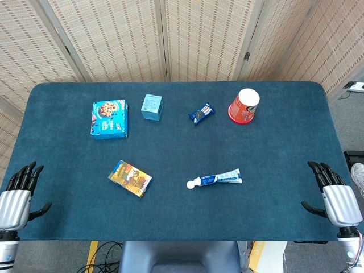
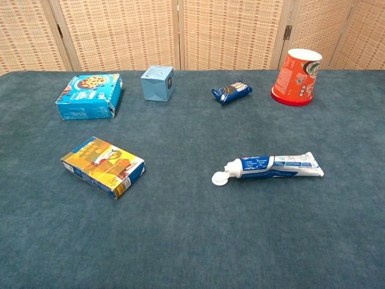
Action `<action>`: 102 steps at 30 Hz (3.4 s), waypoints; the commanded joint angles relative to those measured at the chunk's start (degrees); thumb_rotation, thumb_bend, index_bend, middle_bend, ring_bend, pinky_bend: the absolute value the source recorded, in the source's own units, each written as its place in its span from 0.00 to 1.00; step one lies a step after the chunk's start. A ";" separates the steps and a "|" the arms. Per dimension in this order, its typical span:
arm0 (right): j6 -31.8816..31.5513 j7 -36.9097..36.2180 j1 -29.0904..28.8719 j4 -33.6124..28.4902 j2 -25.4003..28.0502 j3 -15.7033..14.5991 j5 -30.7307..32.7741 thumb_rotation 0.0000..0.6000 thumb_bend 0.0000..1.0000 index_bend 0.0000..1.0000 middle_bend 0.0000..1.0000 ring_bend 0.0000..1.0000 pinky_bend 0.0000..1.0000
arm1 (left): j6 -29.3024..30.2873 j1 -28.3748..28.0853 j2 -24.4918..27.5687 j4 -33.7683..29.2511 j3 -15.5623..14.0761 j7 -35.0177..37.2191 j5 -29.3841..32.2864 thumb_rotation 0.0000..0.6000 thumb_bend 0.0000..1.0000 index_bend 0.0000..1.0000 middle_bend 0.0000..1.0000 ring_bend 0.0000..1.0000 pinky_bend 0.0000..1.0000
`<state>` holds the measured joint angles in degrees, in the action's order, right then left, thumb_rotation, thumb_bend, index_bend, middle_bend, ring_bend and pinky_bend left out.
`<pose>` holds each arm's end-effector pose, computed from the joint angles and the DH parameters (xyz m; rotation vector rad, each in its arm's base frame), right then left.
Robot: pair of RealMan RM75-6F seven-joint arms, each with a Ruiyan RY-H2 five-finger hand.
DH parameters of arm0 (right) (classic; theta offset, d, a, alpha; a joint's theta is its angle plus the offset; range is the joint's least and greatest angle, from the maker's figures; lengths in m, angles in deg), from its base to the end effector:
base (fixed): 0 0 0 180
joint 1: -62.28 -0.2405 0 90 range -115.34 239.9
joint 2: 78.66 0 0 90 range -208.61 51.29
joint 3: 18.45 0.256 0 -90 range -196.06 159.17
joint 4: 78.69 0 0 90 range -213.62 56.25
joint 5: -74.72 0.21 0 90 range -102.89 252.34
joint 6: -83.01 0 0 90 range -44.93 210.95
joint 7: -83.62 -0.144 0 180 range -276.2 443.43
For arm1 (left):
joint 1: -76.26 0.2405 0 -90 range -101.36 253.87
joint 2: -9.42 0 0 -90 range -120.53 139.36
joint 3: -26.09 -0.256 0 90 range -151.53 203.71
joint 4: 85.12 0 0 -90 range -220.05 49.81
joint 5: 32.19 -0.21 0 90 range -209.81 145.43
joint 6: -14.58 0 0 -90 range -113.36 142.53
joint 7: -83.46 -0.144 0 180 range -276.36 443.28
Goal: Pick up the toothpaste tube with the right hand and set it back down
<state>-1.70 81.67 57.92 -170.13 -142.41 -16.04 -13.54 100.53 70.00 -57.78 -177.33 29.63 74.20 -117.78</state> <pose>-0.3119 -0.1768 0.1585 1.4163 -0.9124 0.9210 -0.3012 0.1905 0.1460 -1.4128 -0.7894 -0.8552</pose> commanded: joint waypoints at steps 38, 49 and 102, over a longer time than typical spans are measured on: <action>23.39 17.05 -20.08 -3.13 -9.68 3.88 -0.38 1.00 0.14 0.25 0.30 0.20 0.30 | 0.53 0.96 0.71 -0.13 -0.90 1.15 0.18 1.00 0.20 0.02 0.01 0.00 0.15; 31.15 22.71 -26.80 5.10 -19.67 5.53 6.66 1.00 0.15 0.30 0.34 0.23 0.33 | 1.03 1.43 1.25 -0.11 -0.93 1.39 0.15 1.00 0.20 0.02 0.01 0.00 0.15; 27.25 8.08 -33.53 4.84 -23.46 7.48 8.84 1.00 0.53 0.68 0.64 0.47 0.47 | -6.61 -8.89 1.29 0.80 2.82 5.84 -5.94 1.00 0.20 0.04 0.01 0.00 0.15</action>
<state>27.17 94.63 24.09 -162.96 -167.61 -9.59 -2.68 95.21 62.66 -56.56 -176.36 31.73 79.44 -122.57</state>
